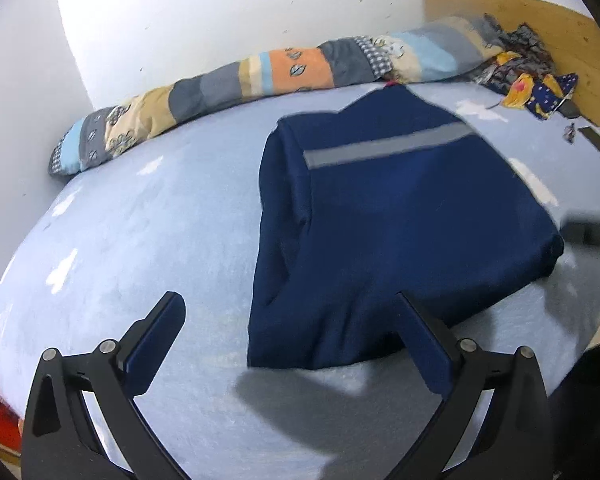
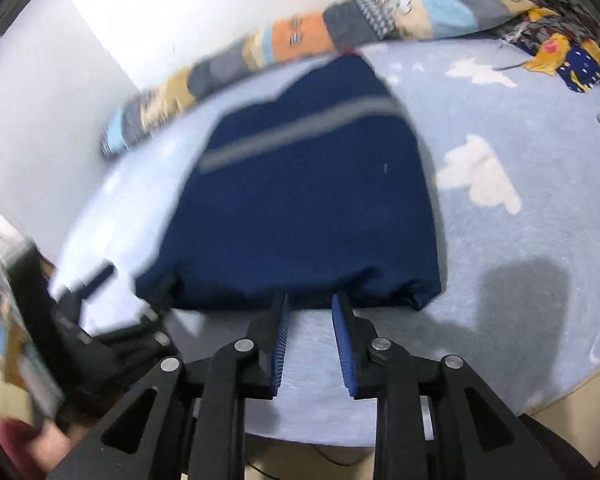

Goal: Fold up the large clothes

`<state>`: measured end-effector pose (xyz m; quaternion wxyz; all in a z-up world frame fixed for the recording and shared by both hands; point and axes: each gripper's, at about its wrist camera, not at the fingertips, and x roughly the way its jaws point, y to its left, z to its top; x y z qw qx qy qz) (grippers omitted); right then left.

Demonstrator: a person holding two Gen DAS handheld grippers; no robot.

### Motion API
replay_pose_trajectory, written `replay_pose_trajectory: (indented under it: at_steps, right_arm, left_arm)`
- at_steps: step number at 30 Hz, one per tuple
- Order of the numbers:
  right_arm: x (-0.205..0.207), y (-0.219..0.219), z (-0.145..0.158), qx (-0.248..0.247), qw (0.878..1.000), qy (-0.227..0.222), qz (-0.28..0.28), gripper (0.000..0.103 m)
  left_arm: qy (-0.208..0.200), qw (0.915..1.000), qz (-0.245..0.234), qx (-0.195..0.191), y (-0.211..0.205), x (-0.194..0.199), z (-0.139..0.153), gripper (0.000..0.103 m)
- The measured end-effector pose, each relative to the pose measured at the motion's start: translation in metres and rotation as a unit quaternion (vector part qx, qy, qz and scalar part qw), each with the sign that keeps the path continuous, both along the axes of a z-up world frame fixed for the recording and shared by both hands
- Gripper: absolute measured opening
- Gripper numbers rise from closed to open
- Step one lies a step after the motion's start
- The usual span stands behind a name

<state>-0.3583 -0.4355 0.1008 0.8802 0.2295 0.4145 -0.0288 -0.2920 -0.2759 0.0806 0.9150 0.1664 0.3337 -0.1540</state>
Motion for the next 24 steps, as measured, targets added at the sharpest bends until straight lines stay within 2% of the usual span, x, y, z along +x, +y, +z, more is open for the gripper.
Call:
replay_pose_trajectory:
  at_steps: [3, 5, 7, 9, 13, 15, 19, 21, 24]
  right_arm:
    - [0.014, -0.017, 0.026, -0.014, 0.999, -0.028, -0.022, 0.037]
    - [0.036, -0.033, 0.036, -0.037, 0.998, -0.032, -0.030, 0.038]
    - [0.067, -0.051, 0.039, -0.050, 0.998, -0.021, -0.038, 0.038]
    - [0.094, -0.062, 0.036, -0.040, 0.998, -0.014, -0.039, 0.038]
    - [0.157, -0.082, 0.020, -0.043, 0.998, 0.026, -0.043, 0.038]
    - [0.182, -0.086, 0.006, -0.050, 0.996, 0.065, -0.032, 0.036]
    - [0.213, -0.089, -0.040, -0.053, 0.989, 0.136, -0.014, 0.037]
    - [0.212, -0.092, -0.047, -0.041, 0.990, 0.135, -0.017, 0.038]
    - [0.192, -0.090, -0.031, -0.034, 0.994, 0.104, -0.017, 0.038]
  left_arm:
    - [-0.001, 0.9999, -0.013, -0.008, -0.002, 0.020, 0.014, 0.103]
    - [0.010, 0.9998, -0.015, 0.000, -0.006, 0.041, 0.018, 0.103]
    - [0.031, 0.9995, -0.007, -0.002, -0.010, 0.066, 0.016, 0.103]
    - [0.060, 0.9982, 0.003, -0.008, -0.016, 0.092, 0.011, 0.103]
    - [0.123, 0.9923, 0.017, -0.001, -0.037, 0.146, -0.006, 0.103]
    - [0.140, 0.9901, 0.014, 0.003, -0.046, 0.160, -0.017, 0.103]
    - [0.144, 0.9895, 0.017, 0.007, -0.053, 0.168, -0.033, 0.103]
    - [0.125, 0.9921, 0.014, -0.003, -0.048, 0.163, -0.028, 0.103]
    - [0.096, 0.9945, 0.030, -0.026, -0.035, 0.149, -0.010, 0.103]
